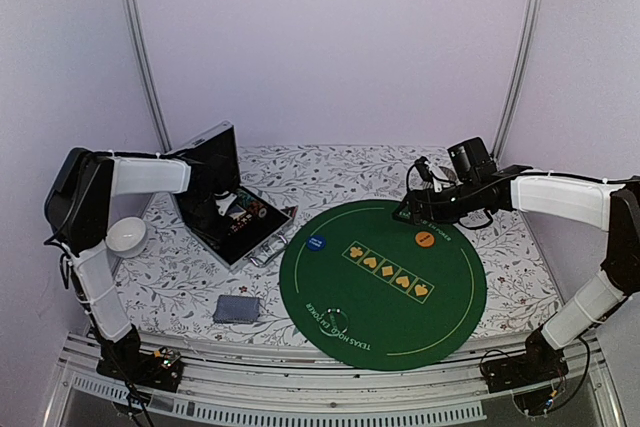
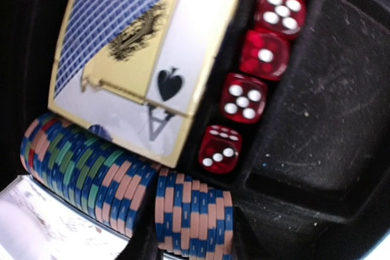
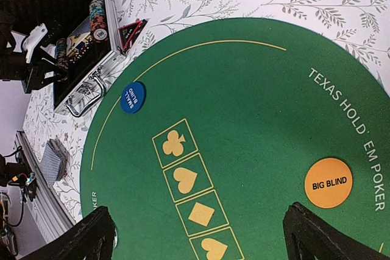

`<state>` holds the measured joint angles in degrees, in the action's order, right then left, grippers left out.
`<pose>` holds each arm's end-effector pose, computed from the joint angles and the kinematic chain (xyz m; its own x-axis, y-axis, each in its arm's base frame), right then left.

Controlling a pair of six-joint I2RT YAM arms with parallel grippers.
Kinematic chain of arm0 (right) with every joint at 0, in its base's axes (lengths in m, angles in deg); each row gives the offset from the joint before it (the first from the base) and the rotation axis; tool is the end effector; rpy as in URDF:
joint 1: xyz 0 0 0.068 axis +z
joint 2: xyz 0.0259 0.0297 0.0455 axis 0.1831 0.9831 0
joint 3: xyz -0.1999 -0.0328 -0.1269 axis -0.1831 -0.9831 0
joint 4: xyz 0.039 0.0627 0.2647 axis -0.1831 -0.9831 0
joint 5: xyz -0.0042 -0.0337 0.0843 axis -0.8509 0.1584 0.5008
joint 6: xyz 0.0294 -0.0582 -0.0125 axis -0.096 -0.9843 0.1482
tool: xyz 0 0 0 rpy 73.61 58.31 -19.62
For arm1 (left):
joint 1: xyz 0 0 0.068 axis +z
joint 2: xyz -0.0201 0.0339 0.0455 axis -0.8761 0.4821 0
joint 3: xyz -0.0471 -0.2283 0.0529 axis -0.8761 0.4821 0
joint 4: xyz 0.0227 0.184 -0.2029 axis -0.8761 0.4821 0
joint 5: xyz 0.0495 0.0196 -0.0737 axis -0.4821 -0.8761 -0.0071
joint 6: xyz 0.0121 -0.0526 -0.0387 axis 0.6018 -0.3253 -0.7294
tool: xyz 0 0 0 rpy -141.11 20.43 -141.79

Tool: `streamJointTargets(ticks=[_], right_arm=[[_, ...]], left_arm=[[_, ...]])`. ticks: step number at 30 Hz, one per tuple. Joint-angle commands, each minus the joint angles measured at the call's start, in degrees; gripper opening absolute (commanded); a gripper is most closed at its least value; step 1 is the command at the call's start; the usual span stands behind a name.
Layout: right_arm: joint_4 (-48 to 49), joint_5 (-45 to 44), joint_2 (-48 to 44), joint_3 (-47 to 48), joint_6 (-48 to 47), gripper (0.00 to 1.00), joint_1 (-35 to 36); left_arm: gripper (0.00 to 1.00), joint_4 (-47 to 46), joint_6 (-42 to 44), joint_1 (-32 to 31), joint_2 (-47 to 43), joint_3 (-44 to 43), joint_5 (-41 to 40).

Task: Distribute texas hold em gaming equipment
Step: Pick up the pile of poker chips from the chip case, then pass from the left arm to the right

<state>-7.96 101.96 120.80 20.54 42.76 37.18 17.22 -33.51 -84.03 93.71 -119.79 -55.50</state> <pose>0.3005 0.1725 0.1768 -0.8001 -0.1530 -0.5800 -0.4594 0.7781 0.4285 0.3280 -0.1259 0.1020 -0.9286 0.3281 -0.1733 0.2928 0.9348 0.2009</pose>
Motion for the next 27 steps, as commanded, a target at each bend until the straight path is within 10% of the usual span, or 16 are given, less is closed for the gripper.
streamJointTargets(ticks=[1, 16, 27], right_arm=[[-0.16, 1.05, -0.34, 0.57, -0.97, 0.99, 0.35], [0.52, 0.33, -4.46, 2.06, -1.70, 0.99, 1.61], [17.70, -23.20, -6.03, 5.13, -22.76, 0.99, 27.24]], left_arm=[[0.05, 0.44, -0.41, 0.53, 0.51, -0.73, -0.07], [0.00, 0.64, -4.57, -1.58, -17.19, -5.79, 3.76], [0.00, -19.48, -17.56, -11.19, -26.84, -1.07, 31.34]])
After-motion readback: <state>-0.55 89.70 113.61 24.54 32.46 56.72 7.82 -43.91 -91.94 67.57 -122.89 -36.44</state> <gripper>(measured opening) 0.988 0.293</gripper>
